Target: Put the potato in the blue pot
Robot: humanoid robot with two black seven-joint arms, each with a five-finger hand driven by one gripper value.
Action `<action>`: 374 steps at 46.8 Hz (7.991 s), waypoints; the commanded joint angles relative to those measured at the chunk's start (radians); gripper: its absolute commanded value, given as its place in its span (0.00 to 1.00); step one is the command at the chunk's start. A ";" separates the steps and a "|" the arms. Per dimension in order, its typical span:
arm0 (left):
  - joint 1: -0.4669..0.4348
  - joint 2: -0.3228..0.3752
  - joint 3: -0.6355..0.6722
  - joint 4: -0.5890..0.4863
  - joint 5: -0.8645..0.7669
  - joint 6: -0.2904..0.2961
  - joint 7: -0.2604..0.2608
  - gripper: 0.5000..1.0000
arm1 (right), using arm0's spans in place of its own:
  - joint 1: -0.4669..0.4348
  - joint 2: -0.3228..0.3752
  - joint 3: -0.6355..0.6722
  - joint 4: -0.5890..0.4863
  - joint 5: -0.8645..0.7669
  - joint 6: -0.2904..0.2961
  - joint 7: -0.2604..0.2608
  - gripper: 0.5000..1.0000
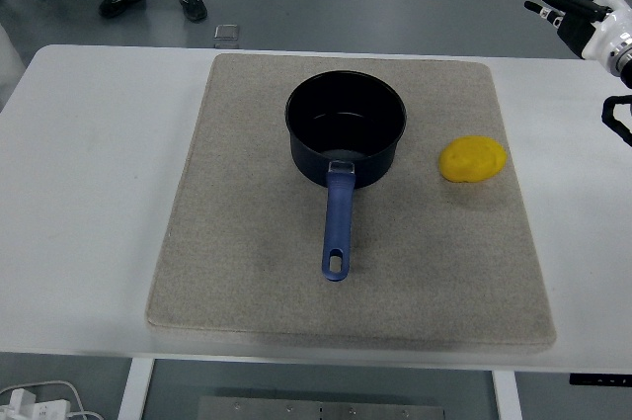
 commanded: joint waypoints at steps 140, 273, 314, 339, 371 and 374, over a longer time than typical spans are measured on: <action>0.000 0.000 0.000 0.000 0.000 0.000 -0.001 1.00 | -0.221 -0.173 -0.081 0.340 -1.196 -0.107 0.335 0.00; 0.000 0.000 0.000 0.000 0.000 0.000 0.001 1.00 | 0.206 0.080 -0.084 0.272 -1.069 0.074 0.199 0.00; 0.000 0.000 0.000 0.000 0.000 0.000 -0.001 1.00 | 0.123 0.193 -0.179 0.209 -1.072 0.013 0.187 0.00; 0.000 0.000 0.000 0.000 0.000 0.000 -0.001 1.00 | 0.091 0.204 -0.178 0.189 -1.069 0.007 0.187 0.13; 0.000 0.000 0.000 0.000 0.000 0.000 0.001 1.00 | 0.089 0.202 -0.176 0.189 -1.069 0.005 0.187 0.89; 0.000 0.000 0.000 0.000 0.000 0.000 0.001 1.00 | 0.089 0.202 -0.176 0.189 -1.069 0.005 0.187 0.89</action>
